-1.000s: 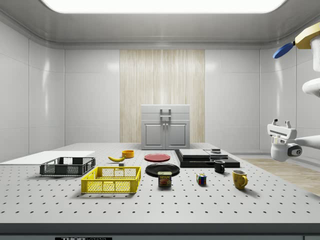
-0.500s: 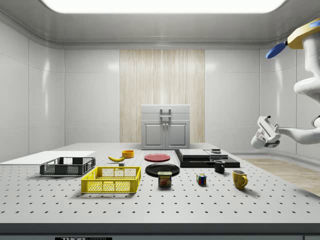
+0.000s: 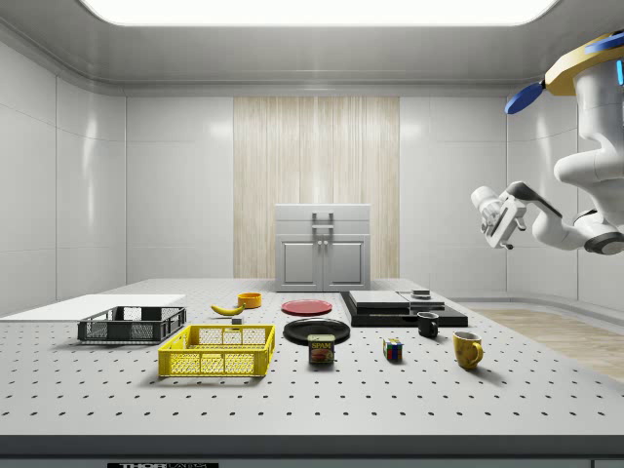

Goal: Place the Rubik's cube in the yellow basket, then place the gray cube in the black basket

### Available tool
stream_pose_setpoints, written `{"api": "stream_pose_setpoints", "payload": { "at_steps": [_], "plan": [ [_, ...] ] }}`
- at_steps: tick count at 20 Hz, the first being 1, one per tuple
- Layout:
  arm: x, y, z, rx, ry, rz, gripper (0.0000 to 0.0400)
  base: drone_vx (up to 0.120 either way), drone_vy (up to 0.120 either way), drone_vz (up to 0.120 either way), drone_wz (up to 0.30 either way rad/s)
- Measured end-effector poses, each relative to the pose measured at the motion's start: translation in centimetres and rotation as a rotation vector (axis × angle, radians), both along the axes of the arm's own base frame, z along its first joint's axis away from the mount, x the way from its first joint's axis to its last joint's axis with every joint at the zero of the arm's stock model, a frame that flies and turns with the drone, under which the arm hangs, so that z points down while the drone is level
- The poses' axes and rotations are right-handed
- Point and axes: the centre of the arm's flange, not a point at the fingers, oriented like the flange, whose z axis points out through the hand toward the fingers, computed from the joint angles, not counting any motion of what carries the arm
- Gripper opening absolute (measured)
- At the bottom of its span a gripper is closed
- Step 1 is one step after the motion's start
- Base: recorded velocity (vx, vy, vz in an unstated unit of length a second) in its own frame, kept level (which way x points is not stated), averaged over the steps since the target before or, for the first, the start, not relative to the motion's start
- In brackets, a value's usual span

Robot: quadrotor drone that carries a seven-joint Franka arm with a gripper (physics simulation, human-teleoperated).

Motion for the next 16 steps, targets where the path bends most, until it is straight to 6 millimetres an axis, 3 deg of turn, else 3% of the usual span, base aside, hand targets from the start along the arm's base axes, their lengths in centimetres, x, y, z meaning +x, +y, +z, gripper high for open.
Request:
{"api": "stream_pose_setpoints", "payload": {
  "at_steps": [6, 14, 16],
  "plan": [
    [0.0, -3.8, -1.9, -0.434, 0.005, -0.014, 0.0400, 0.120, 0.000, 0.000, 0.000],
    [0.0, -5.5, -2.2, -0.612, 0.010, -0.018, 0.0400, 0.120, 0.000, 0.000, 0.000],
    [0.0, -5.7, -2.2, -0.629, 0.010, -0.018, 0.0400, 0.120, 0.000, -0.120, 0.000]
  ]
}}
